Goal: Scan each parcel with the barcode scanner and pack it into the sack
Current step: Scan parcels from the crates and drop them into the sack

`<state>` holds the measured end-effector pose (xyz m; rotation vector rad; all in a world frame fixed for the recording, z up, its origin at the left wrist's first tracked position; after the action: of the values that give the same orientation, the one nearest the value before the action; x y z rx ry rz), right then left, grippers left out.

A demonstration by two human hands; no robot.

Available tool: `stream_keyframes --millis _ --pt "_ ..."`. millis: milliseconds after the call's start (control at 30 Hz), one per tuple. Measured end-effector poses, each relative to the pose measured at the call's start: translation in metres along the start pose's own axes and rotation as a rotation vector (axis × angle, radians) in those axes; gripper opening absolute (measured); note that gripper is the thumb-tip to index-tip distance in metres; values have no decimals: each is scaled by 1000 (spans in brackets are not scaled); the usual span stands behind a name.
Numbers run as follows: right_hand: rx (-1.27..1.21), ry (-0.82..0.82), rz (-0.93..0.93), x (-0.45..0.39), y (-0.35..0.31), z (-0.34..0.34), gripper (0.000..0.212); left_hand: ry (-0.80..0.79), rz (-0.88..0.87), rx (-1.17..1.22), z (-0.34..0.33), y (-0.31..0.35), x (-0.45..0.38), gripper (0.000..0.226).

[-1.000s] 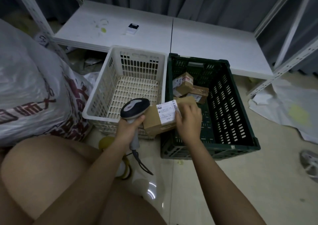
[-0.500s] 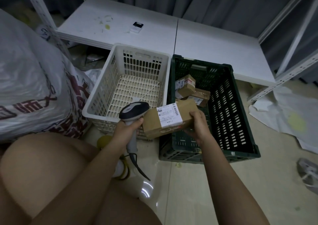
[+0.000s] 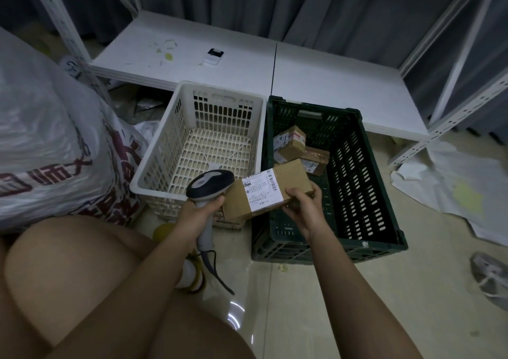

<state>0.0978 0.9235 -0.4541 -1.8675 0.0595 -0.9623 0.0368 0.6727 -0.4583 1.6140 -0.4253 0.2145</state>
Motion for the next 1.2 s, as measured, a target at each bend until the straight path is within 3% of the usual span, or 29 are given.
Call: stream_keyframes --millis 100,233,433,733,1200 --pt "9 19 45 6 -3 3 48 -19 -33 -17 -3 6 6 47" --pt "101 93 236 10 -36 6 65 -70 -122 -53 -11 31 9 44" --pt "279 31 419 12 -90 -11 67 -141 -273 -180 -27 77 14 47" --pt "289 -13 460 17 -113 -23 71 -151 -319 -360 -39 87 18 55" --pt "300 -27 462 17 -119 -25 71 -164 -367 -356 -43 95 25 57"
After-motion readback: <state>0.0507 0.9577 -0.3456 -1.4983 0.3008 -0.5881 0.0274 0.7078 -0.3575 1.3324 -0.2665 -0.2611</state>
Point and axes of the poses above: each hand's wrist, its own x-axis away from the middle knuckle, its own z-axis out of the back of the hand, y = z × x, the point moved 6 cm from there along -x, towards the middle knuckle, and after that the axes turned 4 degrees about -z, right-handed, at the moved point
